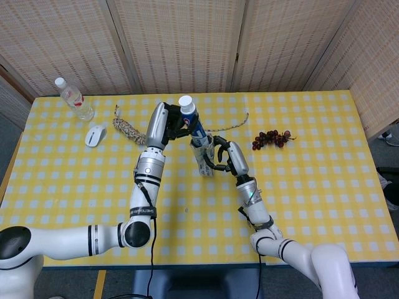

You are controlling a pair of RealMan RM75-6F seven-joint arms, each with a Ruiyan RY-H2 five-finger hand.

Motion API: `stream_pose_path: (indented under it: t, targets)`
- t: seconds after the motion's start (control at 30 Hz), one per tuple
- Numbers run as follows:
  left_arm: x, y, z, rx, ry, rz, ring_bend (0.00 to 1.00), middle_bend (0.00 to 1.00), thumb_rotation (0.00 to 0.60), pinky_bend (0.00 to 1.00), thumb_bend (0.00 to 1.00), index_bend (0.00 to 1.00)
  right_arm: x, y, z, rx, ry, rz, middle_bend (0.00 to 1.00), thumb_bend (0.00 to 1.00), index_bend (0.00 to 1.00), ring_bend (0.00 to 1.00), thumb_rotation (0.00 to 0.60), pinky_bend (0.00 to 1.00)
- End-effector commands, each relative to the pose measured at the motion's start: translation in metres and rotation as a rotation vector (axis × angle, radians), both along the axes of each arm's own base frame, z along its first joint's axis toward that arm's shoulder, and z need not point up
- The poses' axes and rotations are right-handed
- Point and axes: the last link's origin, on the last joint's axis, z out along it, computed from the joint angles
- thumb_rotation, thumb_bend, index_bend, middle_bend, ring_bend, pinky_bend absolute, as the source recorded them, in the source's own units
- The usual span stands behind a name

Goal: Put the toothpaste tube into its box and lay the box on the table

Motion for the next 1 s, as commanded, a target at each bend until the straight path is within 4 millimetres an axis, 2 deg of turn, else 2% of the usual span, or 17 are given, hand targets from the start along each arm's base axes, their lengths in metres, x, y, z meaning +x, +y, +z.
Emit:
stream_pose_path:
  t: [0.03,0.33,0.47,0.5,0.57,0.63,0.7,0.8,0.93,1.0]
  targets:
    - [-0.001,-0.002,-0.003,-0.007,0.003,-0.003,1.00,1.00,0.600,1.00,0.84,0.93,0.002,0.000,0.000,0.003,-0.009,0.001,0.56,0.41,0.63,0.67,0.600,0.71]
    - [-0.003,-0.013,-0.016,-0.042,0.015,-0.022,1.00,1.00,0.600,1.00,0.81,0.92,0.010,0.001,-0.001,0.016,-0.034,0.001,0.56,0.41,0.63,0.67,0.600,0.71]
    - [-0.002,-0.016,-0.018,-0.042,0.012,-0.032,1.00,1.00,0.600,1.00,0.78,0.88,0.011,0.002,-0.001,0.019,-0.037,0.001,0.56,0.41,0.63,0.67,0.600,0.71]
    - [-0.001,-0.017,-0.018,-0.043,0.013,-0.038,1.00,1.00,0.600,1.00,0.74,0.84,0.010,0.002,-0.001,0.018,-0.037,0.000,0.56,0.41,0.63,0.67,0.600,0.71]
    - [-0.001,-0.017,-0.019,-0.043,0.019,-0.042,1.00,1.00,0.600,1.00,0.56,0.70,0.011,0.001,-0.001,0.020,-0.038,-0.001,0.56,0.41,0.63,0.67,0.600,0.71]
    - [-0.002,-0.017,-0.020,-0.055,0.033,-0.045,1.00,1.00,0.600,1.00,0.37,0.49,0.011,0.001,-0.001,0.022,-0.040,-0.002,0.56,0.41,0.63,0.67,0.600,0.71]
    - [-0.003,-0.016,-0.020,-0.068,0.044,-0.049,1.00,1.00,0.600,1.00,0.25,0.27,0.011,0.002,-0.001,0.024,-0.042,-0.001,0.56,0.41,0.63,0.67,0.600,0.71]
    - [-0.004,-0.016,-0.019,-0.073,0.051,-0.058,1.00,1.00,0.600,1.00,0.19,0.12,0.011,0.002,-0.002,0.026,-0.045,-0.001,0.57,0.41,0.63,0.68,0.600,0.71]
    - [-0.004,-0.015,-0.017,-0.072,0.054,-0.078,1.00,1.00,0.588,1.00,0.14,0.02,0.011,0.002,-0.002,0.027,-0.041,-0.002,0.57,0.41,0.64,0.68,0.600,0.71]
    - [-0.004,-0.015,-0.016,-0.079,0.047,-0.085,0.99,1.00,0.538,1.00,0.12,0.00,0.011,0.002,-0.002,0.027,-0.040,-0.001,0.57,0.41,0.64,0.68,0.600,0.71]
